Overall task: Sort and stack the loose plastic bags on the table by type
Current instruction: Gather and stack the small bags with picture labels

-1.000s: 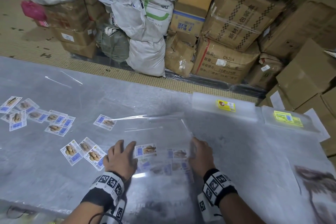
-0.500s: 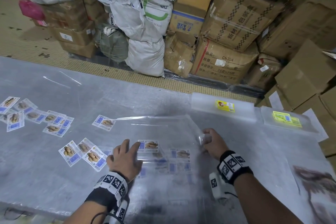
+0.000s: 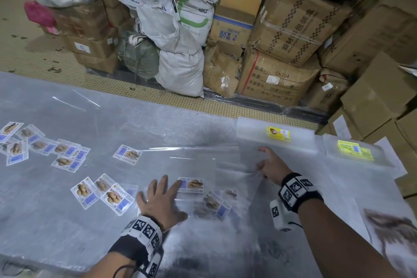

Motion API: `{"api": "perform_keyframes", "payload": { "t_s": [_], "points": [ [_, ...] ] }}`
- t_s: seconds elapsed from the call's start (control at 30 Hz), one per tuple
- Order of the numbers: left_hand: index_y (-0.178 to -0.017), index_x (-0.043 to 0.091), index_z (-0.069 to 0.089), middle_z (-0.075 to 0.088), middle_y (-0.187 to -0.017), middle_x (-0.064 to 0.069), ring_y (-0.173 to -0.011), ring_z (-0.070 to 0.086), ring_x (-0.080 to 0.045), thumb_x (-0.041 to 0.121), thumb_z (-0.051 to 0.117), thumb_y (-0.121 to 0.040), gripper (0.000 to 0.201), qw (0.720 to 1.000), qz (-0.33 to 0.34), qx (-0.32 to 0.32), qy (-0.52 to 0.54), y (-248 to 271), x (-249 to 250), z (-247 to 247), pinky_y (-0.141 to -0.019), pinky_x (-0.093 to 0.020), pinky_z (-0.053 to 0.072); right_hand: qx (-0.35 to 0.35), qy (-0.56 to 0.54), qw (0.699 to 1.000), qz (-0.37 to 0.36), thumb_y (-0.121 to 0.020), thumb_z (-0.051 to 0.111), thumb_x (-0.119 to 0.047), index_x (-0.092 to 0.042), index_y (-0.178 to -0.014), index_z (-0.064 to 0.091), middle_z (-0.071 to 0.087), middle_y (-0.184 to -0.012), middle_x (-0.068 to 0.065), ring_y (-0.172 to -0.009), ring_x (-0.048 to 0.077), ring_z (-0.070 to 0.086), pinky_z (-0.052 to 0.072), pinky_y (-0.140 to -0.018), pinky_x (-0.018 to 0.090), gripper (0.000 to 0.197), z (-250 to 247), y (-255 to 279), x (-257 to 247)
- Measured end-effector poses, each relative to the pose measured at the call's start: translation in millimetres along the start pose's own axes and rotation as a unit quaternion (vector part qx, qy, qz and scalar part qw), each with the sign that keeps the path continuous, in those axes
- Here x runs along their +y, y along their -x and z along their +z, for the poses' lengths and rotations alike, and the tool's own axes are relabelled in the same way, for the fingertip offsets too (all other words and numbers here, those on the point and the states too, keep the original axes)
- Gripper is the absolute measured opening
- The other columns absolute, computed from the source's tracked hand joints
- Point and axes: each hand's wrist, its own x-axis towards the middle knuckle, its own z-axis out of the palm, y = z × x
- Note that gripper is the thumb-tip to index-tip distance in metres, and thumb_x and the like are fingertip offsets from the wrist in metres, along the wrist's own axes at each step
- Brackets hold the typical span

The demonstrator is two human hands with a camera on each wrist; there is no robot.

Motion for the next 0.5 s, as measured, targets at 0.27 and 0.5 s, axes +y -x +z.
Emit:
{"api": "perform_keyframes", "payload": {
  "t_s": [0.27,0.5],
  "points": [
    [-0.15,0.047,-0.004,-0.015,-0.162,-0.003,-0.149,-0.012,-0.029,0.079,0.053,-0.072,0.102,0.999,0.007,-0.006,-0.049,-6.9,11.2,10.6,-0.108,-0.069,-0.009,0.152,0.011,0.987,-0.045,-0.082,0.068,-0.007,-0.027,-0.146,0.017,0.05,-0.124,0.008,-0.103,0.025,0.055,0.049,-0.087,0.037,0.084,51.0,6.6,0.4],
    [-0.15,0.042,-0.008,-0.017,-0.162,-0.004,-0.149,-0.014,-0.027,0.073,0.05,-0.077,0.098,0.998,0.05,-0.001,-0.049,-9.6,37.0,20.0,-0.111,-0.066,-0.007,-0.005,0.221,0.969,-0.109,-0.073,0.074,-0.016,-0.028,-0.147,0.033,0.036,-0.152,-0.007,-0.138,0.017,0.039,0.033,-0.113,0.034,0.085,78.1,26.4,19.7]
  ]
}}
